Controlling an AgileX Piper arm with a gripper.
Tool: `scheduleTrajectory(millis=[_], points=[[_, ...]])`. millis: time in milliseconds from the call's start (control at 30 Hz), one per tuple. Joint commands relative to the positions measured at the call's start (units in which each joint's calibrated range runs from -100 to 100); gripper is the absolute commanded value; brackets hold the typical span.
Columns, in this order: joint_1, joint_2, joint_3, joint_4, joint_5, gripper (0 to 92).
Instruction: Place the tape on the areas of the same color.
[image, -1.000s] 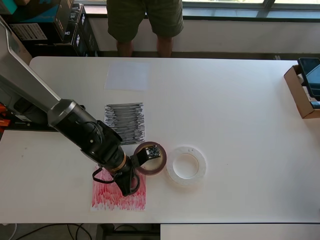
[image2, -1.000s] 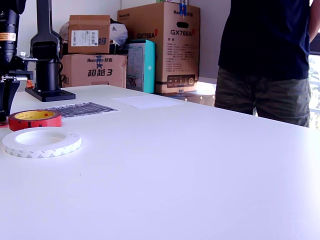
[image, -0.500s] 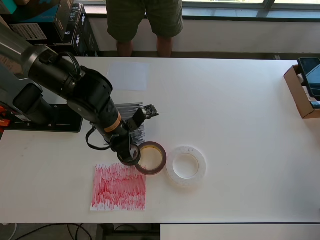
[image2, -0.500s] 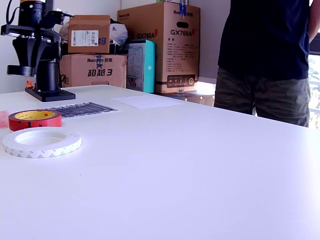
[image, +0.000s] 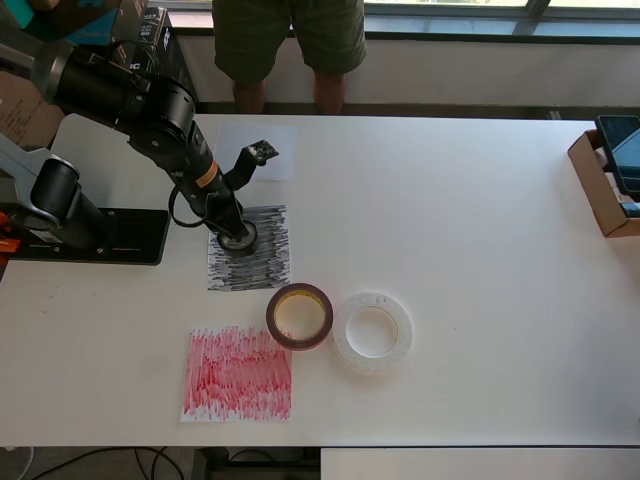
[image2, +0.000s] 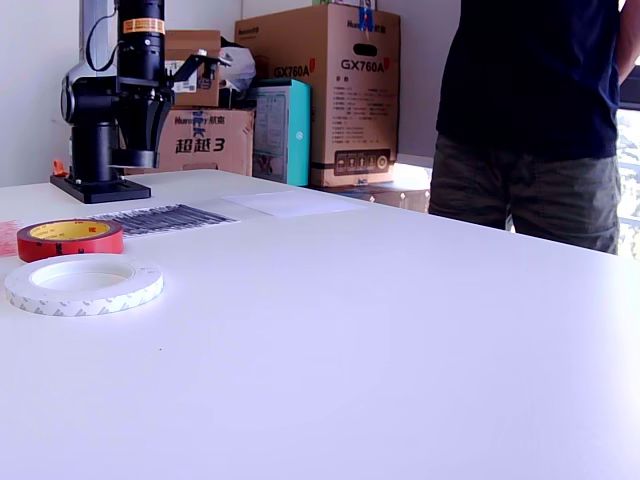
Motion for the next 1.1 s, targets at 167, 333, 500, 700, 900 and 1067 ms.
scheduleTrajectory(millis=[167,333,500,700,900,1067], points=[[0.67,11.8,-2.85,-15.96,0.25,0.2],[0.28,11.99,-2.67,-16.21,0.25,0.6],[0.2,12.08,-1.94,-15.7,0.25,1.1],[0.28,12.08,-1.94,-15.53,0.25,13.3],[0.43,12.08,-0.94,-15.53,-0.32,44.2],[0.91,11.52,1.97,-15.53,-0.49,61.2]])
